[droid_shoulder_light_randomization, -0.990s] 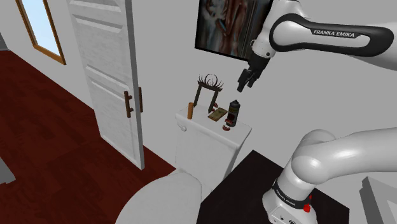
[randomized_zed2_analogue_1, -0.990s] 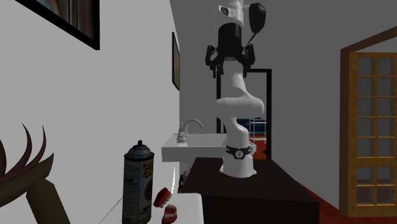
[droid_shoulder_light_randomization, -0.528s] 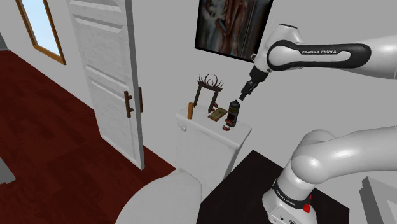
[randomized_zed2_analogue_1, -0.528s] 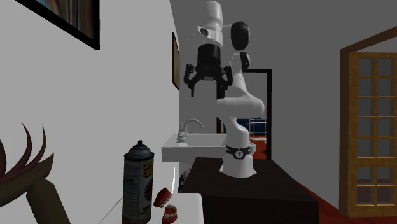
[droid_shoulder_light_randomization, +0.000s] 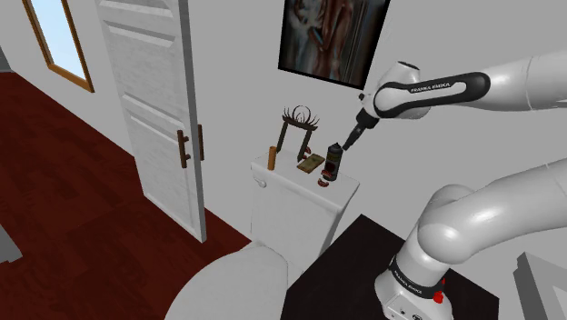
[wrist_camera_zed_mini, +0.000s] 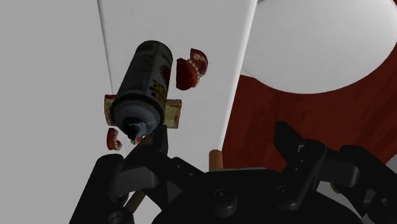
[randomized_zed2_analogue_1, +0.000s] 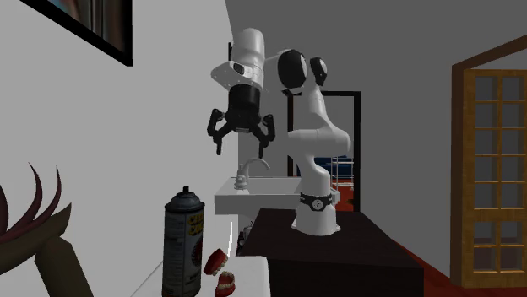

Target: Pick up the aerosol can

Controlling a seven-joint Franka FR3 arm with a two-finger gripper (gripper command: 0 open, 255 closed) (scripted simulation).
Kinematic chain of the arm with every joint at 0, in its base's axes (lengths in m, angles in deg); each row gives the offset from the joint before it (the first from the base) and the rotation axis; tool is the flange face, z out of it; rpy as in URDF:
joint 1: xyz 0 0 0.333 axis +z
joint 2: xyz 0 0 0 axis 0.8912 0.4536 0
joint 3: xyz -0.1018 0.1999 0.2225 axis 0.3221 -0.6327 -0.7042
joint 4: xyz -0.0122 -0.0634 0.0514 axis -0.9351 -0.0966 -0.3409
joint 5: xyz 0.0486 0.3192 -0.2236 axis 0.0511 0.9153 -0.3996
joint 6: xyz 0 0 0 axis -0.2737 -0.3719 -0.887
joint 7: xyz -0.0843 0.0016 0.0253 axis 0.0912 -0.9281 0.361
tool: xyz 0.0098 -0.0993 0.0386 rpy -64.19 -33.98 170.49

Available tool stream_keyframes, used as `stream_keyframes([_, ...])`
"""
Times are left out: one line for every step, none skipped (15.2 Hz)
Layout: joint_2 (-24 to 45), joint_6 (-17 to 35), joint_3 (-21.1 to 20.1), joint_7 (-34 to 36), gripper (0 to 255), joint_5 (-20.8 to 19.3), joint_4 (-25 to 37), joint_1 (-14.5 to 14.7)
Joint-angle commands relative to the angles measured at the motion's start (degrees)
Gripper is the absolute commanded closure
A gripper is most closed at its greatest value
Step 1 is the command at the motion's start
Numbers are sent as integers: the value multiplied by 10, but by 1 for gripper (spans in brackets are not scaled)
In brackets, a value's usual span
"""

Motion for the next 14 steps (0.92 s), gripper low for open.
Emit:
stream_keyframes([37,45,44,-50,0,7,8,22])
stream_keyframes([56,66,69,-76,0,15,14,36])
stream_keyframes([76,85,95,-104,0,26,21,54])
stream_keyframes([96,104,123,-134,0,41,29,75])
stream_keyframes([116,122,153,-166,0,59,38,99])
stream_keyframes([137,139,187,-201,0,81,48,128])
stream_keyframes([158,154,226,-239,0,108,60,163])
stream_keyframes([180,167,269,-281,0,142,73,204])
stream_keyframes([201,178,321,-327,0,181,87,254])
stream_keyframes([209,182,345,-345,0,196,93,277])
stream_keyframes([214,189,359,-354,0,206,91,291])
stream_keyframes([220,196,374,-364,0,218,88,307])
stream_keyframes([226,204,390,-375,0,230,86,324])
stream_keyframes([232,211,408,-386,0,244,84,342])
